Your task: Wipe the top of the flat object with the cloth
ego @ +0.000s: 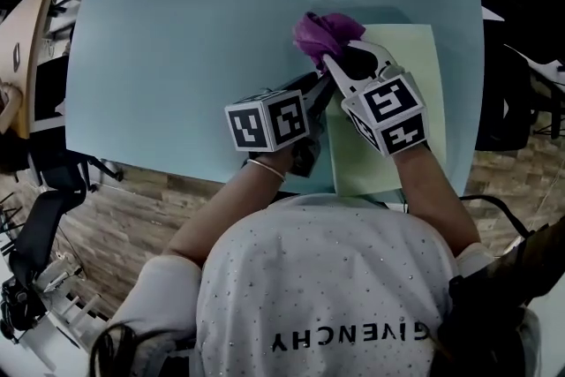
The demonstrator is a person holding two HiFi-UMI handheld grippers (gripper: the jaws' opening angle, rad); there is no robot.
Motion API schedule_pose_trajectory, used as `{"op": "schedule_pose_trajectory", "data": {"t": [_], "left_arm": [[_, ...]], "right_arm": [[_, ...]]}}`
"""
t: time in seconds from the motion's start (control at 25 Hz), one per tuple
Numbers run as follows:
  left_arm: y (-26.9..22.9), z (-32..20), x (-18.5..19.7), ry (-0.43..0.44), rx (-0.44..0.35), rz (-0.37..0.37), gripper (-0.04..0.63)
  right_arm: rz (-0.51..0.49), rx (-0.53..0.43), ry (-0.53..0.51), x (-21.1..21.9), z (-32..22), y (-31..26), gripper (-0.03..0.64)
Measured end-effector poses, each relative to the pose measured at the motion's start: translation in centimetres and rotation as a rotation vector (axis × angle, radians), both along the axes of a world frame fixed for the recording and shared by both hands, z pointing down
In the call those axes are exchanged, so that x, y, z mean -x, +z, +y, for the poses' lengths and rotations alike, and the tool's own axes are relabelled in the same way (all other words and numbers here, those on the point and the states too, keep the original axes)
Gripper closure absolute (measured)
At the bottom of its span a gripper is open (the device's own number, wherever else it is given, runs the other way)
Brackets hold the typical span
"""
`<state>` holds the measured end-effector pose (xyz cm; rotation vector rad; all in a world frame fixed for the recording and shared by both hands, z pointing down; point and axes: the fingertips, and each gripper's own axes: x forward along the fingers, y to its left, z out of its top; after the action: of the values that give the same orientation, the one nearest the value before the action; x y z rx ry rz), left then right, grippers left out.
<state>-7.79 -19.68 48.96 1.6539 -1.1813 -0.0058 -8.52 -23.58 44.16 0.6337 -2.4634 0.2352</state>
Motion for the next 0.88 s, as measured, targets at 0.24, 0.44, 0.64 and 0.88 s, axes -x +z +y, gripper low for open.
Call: {"op": "schedule_pose_trajectory", "data": {"t": [0.24, 0.44, 0.64, 0.88], "left_arm": [[-0.2, -0.2, 0.0, -0.012, 0.023, -0.021, 0.423], [0.1, -0.4, 0.1, -0.042, 0.037, -0.028, 0.408], [0.5, -0.1, 0.6, -0.041, 0.022, -0.055, 0.370], [0.0, -0.3, 0.7, -0.010, -0.038, -0.181, 0.370]], "right_arm": [[0.107, -0.012, -0.035, 0.1, -0.3, 0.8, 0.545], [0.173, -0.070, -0.044, 0.0, -0.8, 0.9, 0.546], [0.207, -0.082, -0.015, -1.0, -1.2, 1.4, 0.546], [0.227, -0.086, 0.061, -3.4, -2.8, 1.4, 0.546]]}}
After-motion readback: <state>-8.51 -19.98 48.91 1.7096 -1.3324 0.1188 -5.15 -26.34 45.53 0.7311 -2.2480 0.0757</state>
